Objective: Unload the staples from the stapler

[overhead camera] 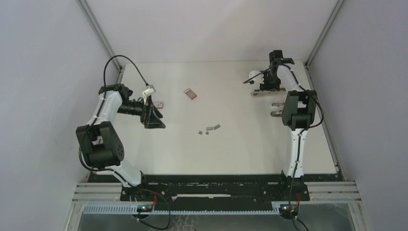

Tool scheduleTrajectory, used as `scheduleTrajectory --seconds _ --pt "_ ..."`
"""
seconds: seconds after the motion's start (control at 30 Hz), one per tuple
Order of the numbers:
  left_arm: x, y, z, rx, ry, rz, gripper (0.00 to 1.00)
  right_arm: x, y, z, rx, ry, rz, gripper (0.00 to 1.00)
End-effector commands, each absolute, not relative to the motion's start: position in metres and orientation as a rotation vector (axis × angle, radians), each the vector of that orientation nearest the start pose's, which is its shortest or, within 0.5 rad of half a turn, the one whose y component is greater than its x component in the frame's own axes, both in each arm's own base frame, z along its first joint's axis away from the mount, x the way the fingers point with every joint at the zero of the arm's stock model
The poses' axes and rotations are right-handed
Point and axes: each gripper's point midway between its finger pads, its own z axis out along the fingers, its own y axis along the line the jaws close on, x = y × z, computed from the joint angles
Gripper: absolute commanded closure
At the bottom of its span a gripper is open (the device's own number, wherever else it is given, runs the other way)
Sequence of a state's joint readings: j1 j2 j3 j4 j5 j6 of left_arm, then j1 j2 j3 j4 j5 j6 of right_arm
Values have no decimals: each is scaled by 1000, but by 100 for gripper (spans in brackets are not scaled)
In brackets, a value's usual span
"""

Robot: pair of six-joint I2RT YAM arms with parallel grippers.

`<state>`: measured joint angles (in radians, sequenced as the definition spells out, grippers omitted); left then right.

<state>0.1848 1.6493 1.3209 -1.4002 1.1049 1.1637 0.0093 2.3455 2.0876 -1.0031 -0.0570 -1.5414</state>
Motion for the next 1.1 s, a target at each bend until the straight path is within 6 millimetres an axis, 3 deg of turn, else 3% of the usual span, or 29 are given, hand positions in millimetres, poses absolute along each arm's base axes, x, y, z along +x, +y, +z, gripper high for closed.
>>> scheduleTrajectory --seconds 0.0,0.1,0.23,0.4,0.53,0.77,0.97,1.07 --pt "262 -93 189 991 2002 -1162 0 537 8 160 -1793 1929 -315 38" --pt "264 -92 195 990 1988 -1138 0 529 26 186 -1666 1932 -270 24" --pt "269 -90 199 978 1985 -1083 0 507 52 216 -1493 1938 -171 19" --pt "298 -76 204 844 2055 -901 0 473 86 229 -1307 1964 -70 0" --pt "333 -55 214 681 2064 -659 0 444 110 226 -1196 1983 -47 0" --pt "364 -17 231 509 2056 -352 0 418 142 230 -1016 1999 -55 0" --pt "396 0 259 402 1963 -243 0 405 153 242 -839 2001 161 0" --pt "417 19 279 287 1902 -130 0 409 146 243 -681 1998 203 0"
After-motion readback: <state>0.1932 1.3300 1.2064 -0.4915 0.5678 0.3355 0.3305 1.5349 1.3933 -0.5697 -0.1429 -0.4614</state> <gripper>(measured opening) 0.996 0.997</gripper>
